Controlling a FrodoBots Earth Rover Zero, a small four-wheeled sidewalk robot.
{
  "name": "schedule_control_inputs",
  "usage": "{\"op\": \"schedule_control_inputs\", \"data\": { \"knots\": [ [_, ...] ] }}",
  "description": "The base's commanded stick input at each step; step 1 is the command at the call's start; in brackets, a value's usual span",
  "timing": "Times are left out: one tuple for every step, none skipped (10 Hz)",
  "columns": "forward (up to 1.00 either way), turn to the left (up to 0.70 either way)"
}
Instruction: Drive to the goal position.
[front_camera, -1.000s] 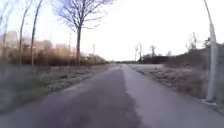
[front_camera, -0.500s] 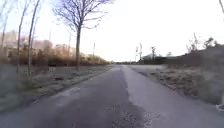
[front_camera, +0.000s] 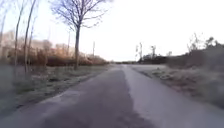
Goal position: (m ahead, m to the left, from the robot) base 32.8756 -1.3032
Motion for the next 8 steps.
{"op": "schedule_control_inputs", "data": {
  "knots": [
    [0.85,0.00],
    [0.85,0.00],
    [0.85,0.00],
    [0.85,0.00],
    [0.85,0.00],
    [0.85,0.00],
    [0.85,0.00],
    [0.85,0.00]
  ]
}}
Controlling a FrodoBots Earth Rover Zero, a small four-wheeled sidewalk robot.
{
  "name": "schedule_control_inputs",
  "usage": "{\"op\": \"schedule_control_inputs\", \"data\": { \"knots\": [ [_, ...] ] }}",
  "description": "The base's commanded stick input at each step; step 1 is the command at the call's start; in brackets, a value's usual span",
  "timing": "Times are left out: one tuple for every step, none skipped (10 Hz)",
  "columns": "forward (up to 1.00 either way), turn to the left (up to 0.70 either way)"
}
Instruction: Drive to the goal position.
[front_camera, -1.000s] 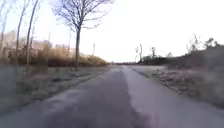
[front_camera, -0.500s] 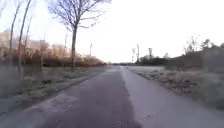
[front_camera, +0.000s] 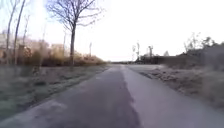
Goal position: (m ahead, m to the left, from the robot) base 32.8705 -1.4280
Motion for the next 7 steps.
{"op": "schedule_control_inputs", "data": {
  "knots": [
    [0.85,0.00],
    [0.85,0.00],
    [0.85,0.00],
    [0.85,0.00],
    [0.85,0.00],
    [0.85,0.00],
    [0.85,0.00]
  ]
}}
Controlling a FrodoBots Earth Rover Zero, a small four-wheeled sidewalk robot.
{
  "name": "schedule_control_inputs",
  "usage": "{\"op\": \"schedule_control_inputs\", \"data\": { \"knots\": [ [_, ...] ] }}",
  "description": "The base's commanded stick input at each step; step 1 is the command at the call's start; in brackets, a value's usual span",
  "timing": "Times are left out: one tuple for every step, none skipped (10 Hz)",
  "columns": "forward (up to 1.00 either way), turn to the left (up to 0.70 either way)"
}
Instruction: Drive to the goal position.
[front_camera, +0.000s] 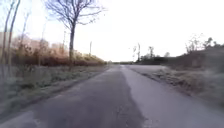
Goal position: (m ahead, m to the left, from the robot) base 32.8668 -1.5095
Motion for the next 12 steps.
{"op": "schedule_control_inputs", "data": {
  "knots": [
    [0.85,0.00],
    [0.85,0.00],
    [0.85,0.00],
    [0.85,0.00],
    [0.85,0.00],
    [0.85,0.00],
    [0.85,0.00],
    [0.85,0.00],
    [0.85,0.00],
    [0.85,0.00],
    [0.85,0.00],
    [0.85,0.00]
  ]
}}
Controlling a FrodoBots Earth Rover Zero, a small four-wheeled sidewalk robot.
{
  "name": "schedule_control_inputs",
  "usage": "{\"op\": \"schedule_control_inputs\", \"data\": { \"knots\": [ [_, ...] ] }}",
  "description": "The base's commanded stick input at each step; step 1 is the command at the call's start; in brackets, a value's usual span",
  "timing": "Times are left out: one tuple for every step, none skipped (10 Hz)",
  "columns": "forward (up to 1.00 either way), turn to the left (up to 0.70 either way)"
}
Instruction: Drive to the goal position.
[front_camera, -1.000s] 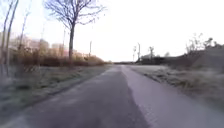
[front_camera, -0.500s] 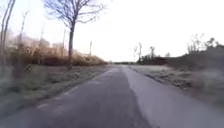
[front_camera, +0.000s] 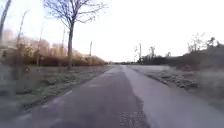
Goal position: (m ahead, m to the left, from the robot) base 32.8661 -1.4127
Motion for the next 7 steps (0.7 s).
{"op": "schedule_control_inputs", "data": {
  "knots": [
    [0.85,0.00],
    [0.85,0.00],
    [0.85,0.00],
    [0.85,0.00],
    [0.85,0.00],
    [0.85,0.00],
    [0.85,0.00]
  ]
}}
